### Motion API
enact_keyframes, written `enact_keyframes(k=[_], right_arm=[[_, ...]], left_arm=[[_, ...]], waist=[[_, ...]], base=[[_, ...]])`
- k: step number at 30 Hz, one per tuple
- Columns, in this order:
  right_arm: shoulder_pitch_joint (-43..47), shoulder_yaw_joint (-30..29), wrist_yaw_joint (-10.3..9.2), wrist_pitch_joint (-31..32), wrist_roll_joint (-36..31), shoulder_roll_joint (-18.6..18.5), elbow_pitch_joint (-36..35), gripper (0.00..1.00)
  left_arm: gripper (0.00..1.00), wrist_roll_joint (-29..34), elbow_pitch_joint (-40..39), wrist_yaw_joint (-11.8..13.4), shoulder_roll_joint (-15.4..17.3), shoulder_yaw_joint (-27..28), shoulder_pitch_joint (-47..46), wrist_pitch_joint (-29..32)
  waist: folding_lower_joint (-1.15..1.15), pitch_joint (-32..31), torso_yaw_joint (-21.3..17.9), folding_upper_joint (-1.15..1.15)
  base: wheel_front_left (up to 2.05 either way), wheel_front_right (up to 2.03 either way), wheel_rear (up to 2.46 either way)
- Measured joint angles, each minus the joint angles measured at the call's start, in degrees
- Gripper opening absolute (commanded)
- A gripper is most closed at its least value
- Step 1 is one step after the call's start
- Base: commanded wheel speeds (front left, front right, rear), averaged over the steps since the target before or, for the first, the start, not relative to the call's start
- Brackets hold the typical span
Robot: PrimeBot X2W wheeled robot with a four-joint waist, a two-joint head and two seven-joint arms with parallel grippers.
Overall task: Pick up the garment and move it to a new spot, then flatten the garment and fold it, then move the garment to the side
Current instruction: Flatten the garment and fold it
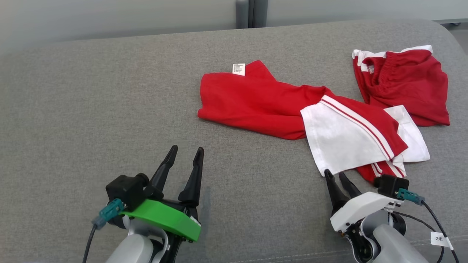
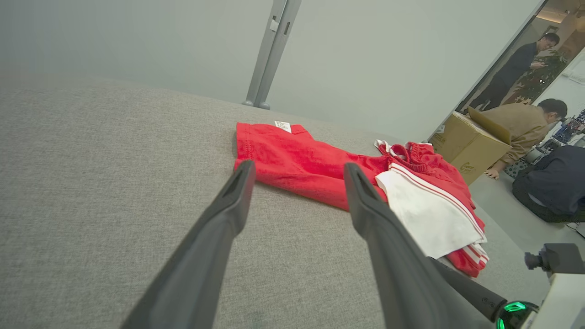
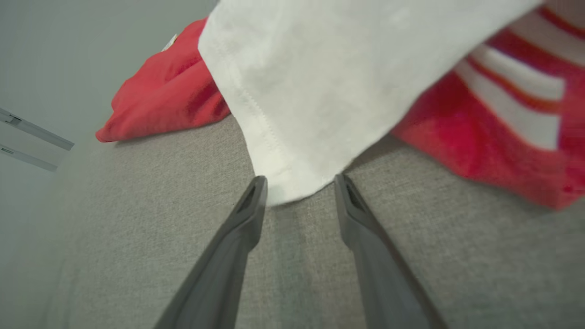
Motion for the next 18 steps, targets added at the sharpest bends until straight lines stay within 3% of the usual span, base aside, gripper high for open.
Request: enact_keyframes(k=[6, 11, 13, 18], right_arm=[[0.0, -1.8, -1.11, -0.3, 0.0, -0.5, -0.3, 0.73], [-0.2, -2.2, -1.24, -0.5, 0.1, -0.6, -0.5, 0.65], [-0.4, -1.8, -1.16, -0.6, 0.1, -0.6, -0.5, 0.47], [-0.5, 0.6, -0.55, -0.6, -0.3, -0.4, -0.7, 0.29]], left_arm=[[1.00, 0.1, -0.1, 0.0, -0.2, -1.0, 0.0, 0.1], [1.00, 0.5, -0.1, 0.0, -0.2, -1.2, 0.0, 0.2], [1.00, 0.5, 0.0, 0.0, -0.2, -1.2, 0.0, 0.2], [1.00, 0.5, 0.4, 0.0, -0.3, -1.2, 0.0, 0.2]], waist=[[0.00, 0.5, 0.0, 0.00], [0.00, 0.8, 1.1, 0.00], [0.00, 0.9, 1.5, 0.00], [0.00, 0.7, 2.6, 0.00]], base=[[0.00, 0.00, 0.00], [0.00, 0.00, 0.00], [0.00, 0.00, 0.00], [0.00, 0.00, 0.00]])
